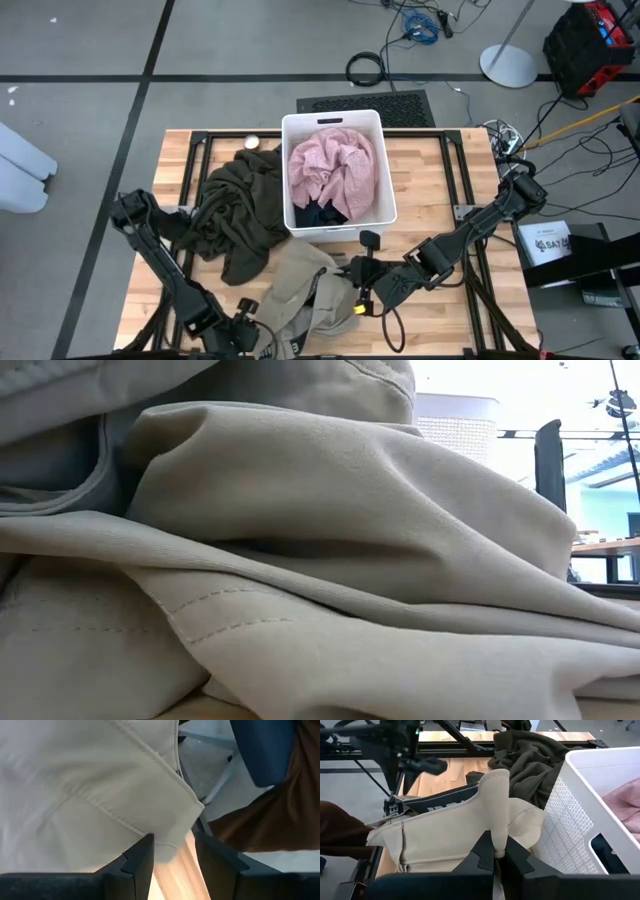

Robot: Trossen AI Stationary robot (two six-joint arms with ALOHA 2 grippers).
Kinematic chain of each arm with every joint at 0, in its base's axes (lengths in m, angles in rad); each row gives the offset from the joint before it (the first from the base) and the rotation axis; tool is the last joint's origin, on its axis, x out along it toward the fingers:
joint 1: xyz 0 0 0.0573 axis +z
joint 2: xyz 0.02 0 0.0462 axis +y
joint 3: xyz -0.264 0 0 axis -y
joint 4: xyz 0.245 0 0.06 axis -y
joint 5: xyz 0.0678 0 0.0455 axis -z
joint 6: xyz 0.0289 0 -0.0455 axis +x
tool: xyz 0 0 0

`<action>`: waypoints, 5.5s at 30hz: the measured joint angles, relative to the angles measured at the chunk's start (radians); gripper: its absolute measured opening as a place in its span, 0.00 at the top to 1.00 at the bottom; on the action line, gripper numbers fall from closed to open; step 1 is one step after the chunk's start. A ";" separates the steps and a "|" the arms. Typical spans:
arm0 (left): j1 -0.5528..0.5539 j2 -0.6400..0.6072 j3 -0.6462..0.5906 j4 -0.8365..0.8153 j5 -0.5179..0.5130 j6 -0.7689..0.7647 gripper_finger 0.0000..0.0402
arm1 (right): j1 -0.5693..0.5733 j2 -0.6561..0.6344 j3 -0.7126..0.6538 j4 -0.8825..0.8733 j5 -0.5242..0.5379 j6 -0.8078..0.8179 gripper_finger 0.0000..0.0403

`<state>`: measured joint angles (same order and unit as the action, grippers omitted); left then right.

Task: Sort clothes
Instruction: Put the light brown shorts into the laundry bin

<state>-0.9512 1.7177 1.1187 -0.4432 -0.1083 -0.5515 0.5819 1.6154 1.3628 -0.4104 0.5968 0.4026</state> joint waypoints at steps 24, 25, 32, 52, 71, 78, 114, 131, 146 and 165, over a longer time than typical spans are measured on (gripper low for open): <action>0.219 0.146 0.048 0.174 0.127 0.358 0.62 | -0.058 -0.161 0.000 -0.169 0.081 0.065 1.00; 0.222 0.146 0.048 0.171 0.113 0.377 0.62 | -0.058 -0.168 0.001 -0.170 0.083 0.069 1.00; 0.246 0.187 0.048 0.181 -0.027 0.479 0.62 | -0.057 -0.158 0.002 -0.196 0.034 0.107 1.00; 0.285 0.284 0.130 0.069 0.073 0.461 0.82 | -0.057 -0.140 0.001 -0.238 0.026 0.136 1.00; 0.228 -0.082 0.155 -0.068 -0.304 0.482 0.99 | -0.017 -0.229 0.000 -0.224 -0.060 0.036 1.00; 0.172 -0.348 0.158 0.052 -0.517 0.524 0.99 | 0.052 -0.351 0.000 -0.021 -0.068 -0.188 1.00; 0.044 -0.370 0.113 0.235 -0.493 0.628 0.99 | 0.224 -0.198 0.000 0.022 -0.267 -0.028 1.00; 0.158 -0.125 0.113 -0.070 -0.608 0.131 0.99 | 0.124 0.039 0.001 -0.087 0.024 0.206 1.00; 0.238 0.106 0.113 -0.139 -0.343 0.117 0.97 | 0.054 0.331 0.001 -0.176 -0.308 0.422 0.98; 0.262 0.079 0.114 -0.137 -0.288 0.112 0.72 | 0.046 0.484 0.009 -0.166 -0.479 0.403 0.41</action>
<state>-0.6891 1.7970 1.2324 -0.5804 -0.3964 -0.4399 0.6283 2.0994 1.3718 -0.5762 0.1174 0.8051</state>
